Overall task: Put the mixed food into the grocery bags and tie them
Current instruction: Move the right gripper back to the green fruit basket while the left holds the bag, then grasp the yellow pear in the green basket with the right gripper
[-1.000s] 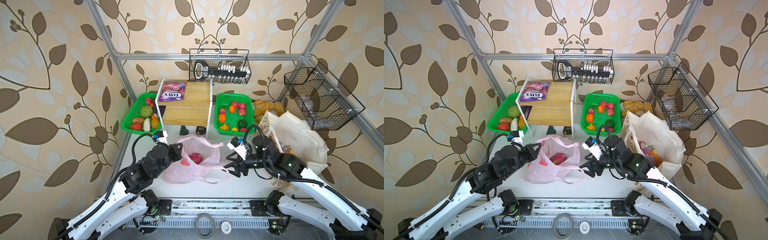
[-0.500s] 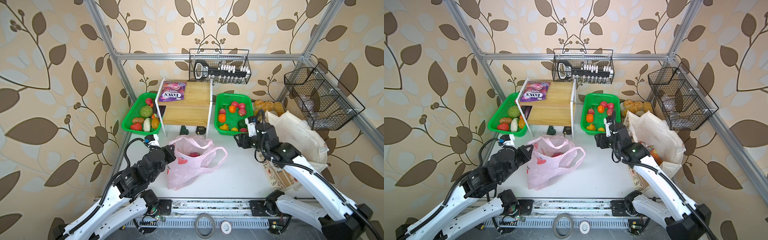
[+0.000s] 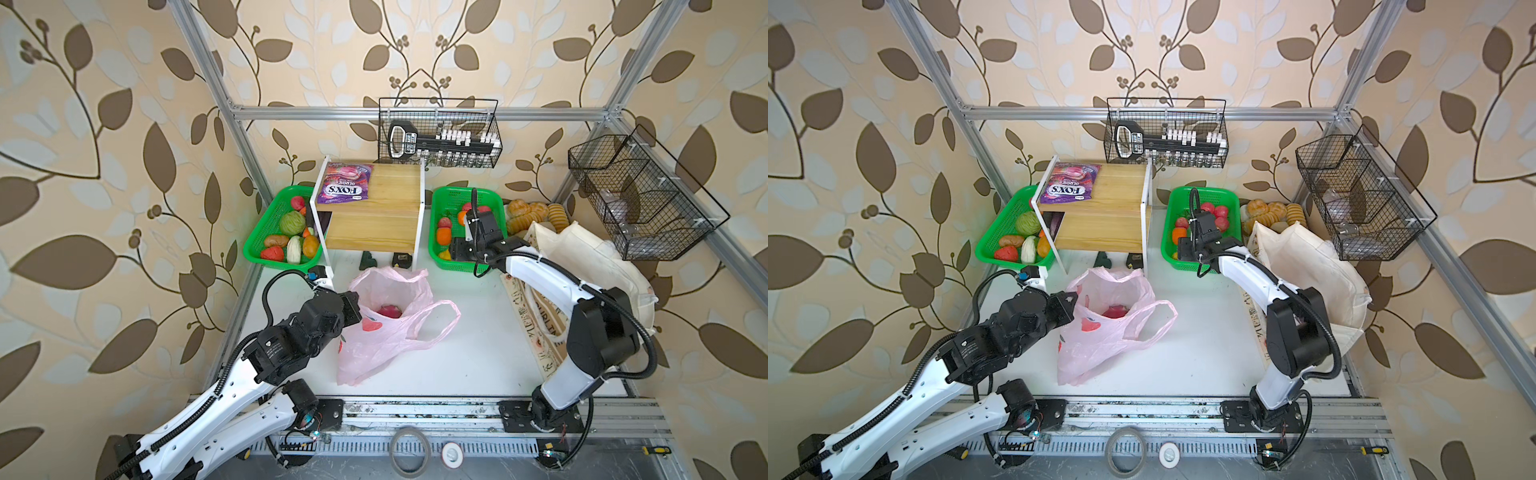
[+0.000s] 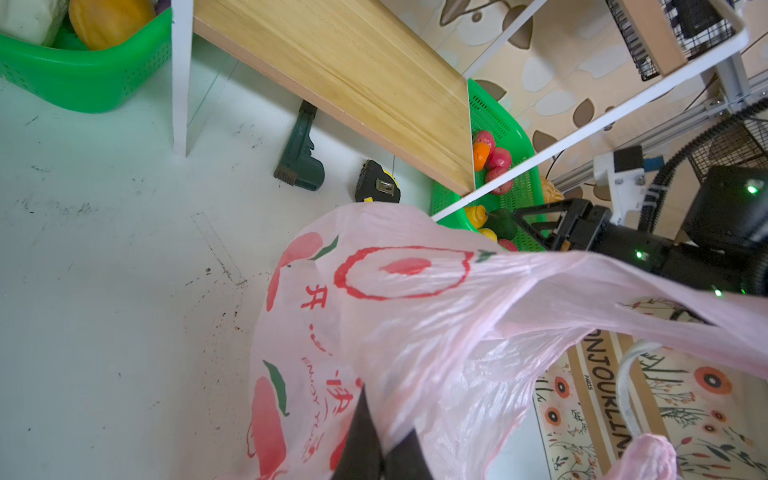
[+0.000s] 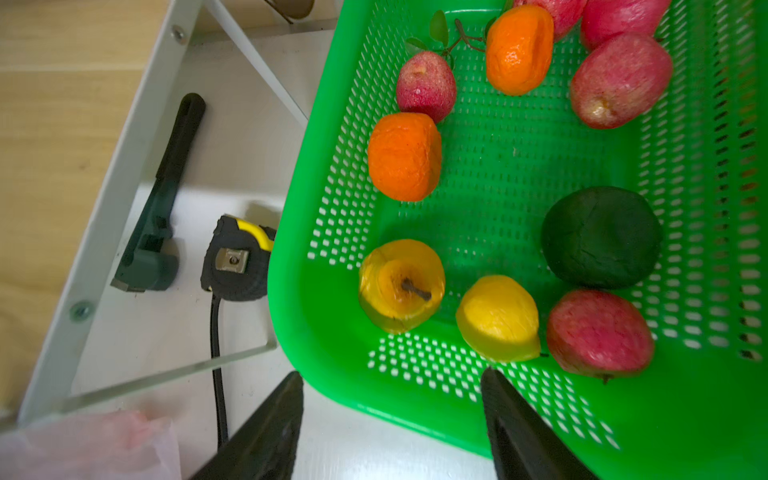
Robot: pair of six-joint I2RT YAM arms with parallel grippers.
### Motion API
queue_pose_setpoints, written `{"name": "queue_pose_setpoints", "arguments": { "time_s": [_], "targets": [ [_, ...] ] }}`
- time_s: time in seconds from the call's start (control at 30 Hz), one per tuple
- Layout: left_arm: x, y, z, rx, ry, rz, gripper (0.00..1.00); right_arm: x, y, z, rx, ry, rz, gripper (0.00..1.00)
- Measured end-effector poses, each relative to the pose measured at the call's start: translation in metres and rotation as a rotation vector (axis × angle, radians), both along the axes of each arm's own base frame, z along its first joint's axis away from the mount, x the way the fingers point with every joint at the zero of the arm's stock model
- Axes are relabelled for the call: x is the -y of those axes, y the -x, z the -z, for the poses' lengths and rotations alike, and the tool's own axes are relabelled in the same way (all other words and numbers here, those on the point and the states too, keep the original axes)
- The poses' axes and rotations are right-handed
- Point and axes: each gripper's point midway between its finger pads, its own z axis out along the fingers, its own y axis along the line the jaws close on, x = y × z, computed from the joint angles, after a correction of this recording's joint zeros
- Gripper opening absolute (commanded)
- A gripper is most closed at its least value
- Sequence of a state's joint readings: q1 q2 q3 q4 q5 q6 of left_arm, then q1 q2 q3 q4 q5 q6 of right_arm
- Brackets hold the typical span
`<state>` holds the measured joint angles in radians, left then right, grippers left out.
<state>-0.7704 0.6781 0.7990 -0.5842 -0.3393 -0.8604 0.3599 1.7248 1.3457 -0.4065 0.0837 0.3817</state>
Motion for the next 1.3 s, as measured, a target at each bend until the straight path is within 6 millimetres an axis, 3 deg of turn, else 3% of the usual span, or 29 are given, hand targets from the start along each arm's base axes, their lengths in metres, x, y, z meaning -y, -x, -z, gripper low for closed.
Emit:
{"name": "queue_pose_setpoints", "arguments": {
  "time_s": [0.23,0.43,0.53,0.6,0.77,0.83,0.9,1.0,1.13,1.2,1.3],
  "targets": [
    [0.011,-0.001,-0.004,0.022,-0.004,0.063,0.0,-0.006,-0.028,0.033,-0.089,-0.017,-0.012,0.66],
    [0.019,-0.002,-0.003,0.02,-0.008,0.099,0.0,-0.012,-0.031,0.065,-0.179,0.004,-0.037,0.52],
    [0.019,-0.001,-0.003,0.02,-0.01,0.103,0.0,-0.011,-0.027,0.071,-0.204,0.013,-0.044,0.39],
    [0.019,-0.001,-0.003,0.02,-0.01,0.103,0.0,-0.01,-0.025,0.071,-0.209,0.022,-0.052,0.25],
    [0.019,-0.001,-0.003,0.019,-0.009,0.103,0.0,-0.009,-0.024,0.065,-0.204,0.028,-0.061,0.22],
    [0.019,-0.001,-0.003,0.019,-0.008,0.102,0.0,-0.009,-0.022,0.051,-0.185,0.025,-0.063,0.22],
    [0.019,-0.001,-0.003,0.017,-0.004,0.101,0.0,-0.008,-0.021,0.024,-0.133,0.013,-0.065,0.22],
    [0.02,0.0,-0.004,0.015,0.012,0.101,0.0,-0.004,-0.011,-0.037,-0.001,-0.025,-0.07,0.22],
    [0.018,0.003,-0.009,0.021,0.048,0.091,0.0,0.002,0.025,-0.114,0.173,-0.106,-0.096,0.23],
    [0.017,0.004,-0.012,0.023,0.066,0.084,0.0,0.001,0.048,-0.133,0.219,-0.163,-0.129,0.23],
    [0.015,0.005,-0.013,0.025,0.088,0.076,0.0,0.0,0.085,-0.134,0.224,-0.243,-0.17,0.23]
  ]
}}
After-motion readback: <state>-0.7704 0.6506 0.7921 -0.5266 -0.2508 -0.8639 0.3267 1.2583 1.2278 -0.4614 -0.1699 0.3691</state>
